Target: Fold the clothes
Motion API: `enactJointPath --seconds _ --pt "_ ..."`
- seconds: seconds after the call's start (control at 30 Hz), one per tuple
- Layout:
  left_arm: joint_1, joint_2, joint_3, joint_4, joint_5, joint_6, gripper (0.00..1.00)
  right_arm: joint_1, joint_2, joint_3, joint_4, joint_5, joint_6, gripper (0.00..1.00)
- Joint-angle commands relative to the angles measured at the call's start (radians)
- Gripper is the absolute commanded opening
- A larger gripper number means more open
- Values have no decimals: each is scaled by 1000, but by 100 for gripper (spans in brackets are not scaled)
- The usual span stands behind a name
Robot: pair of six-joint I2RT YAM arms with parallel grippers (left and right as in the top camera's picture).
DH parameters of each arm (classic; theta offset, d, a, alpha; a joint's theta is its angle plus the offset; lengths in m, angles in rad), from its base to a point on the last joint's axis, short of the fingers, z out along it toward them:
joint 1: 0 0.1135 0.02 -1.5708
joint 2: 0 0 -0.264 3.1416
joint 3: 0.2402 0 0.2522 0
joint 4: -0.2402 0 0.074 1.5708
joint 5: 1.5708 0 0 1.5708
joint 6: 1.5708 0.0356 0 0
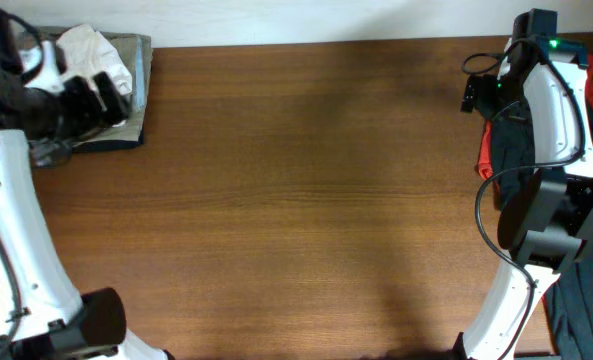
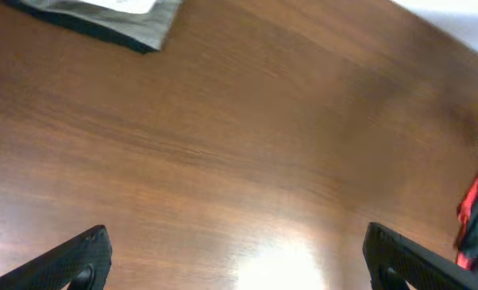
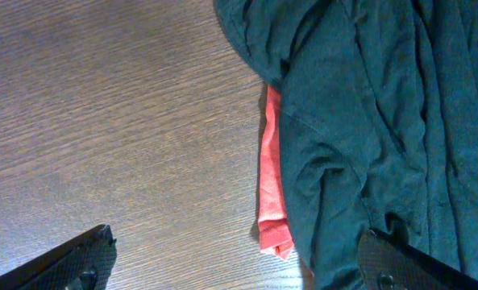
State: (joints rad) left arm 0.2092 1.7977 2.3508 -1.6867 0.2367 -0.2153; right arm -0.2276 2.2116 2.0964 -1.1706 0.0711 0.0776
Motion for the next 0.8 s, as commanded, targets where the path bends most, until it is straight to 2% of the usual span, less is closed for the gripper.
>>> enactJointPath --seconds 0.0,0.1,0.2,0.27,0.33,0.43,0.5,0.6,0.7,0.77 --pt "-121 -53 -167 -1 -25 86 99 4 -8 15 1 16 2 99" --pt "-168 -191 -480 36 -58 53 99 3 -8 15 1 16 2 99" --pt "-175 -375 -745 139 -58 -52 99 4 -8 15 1 16 2 99" --pt "-175 -499 -899 129 -57 -146 99 4 -8 15 1 16 2 98" --pt "-175 -579 -974 117 -58 -155 99 3 -8 15 1 16 2 99" --pt "-175 -607 -976 114 -65 -154 100 4 -8 15 1 16 2 99" --pt "-175 -606 -977 187 -73 -126 99 4 -8 15 1 16 2 99" --pt "-249 -607 -1039 294 -63 -6 99 4 -8 15 1 16 2 99" --pt "-312 -657 -1223 543 -66 91 99 4 -8 15 1 16 2 99" --pt "-319 -777 -1419 784 -29 196 99 4 -8 15 1 16 2 99"
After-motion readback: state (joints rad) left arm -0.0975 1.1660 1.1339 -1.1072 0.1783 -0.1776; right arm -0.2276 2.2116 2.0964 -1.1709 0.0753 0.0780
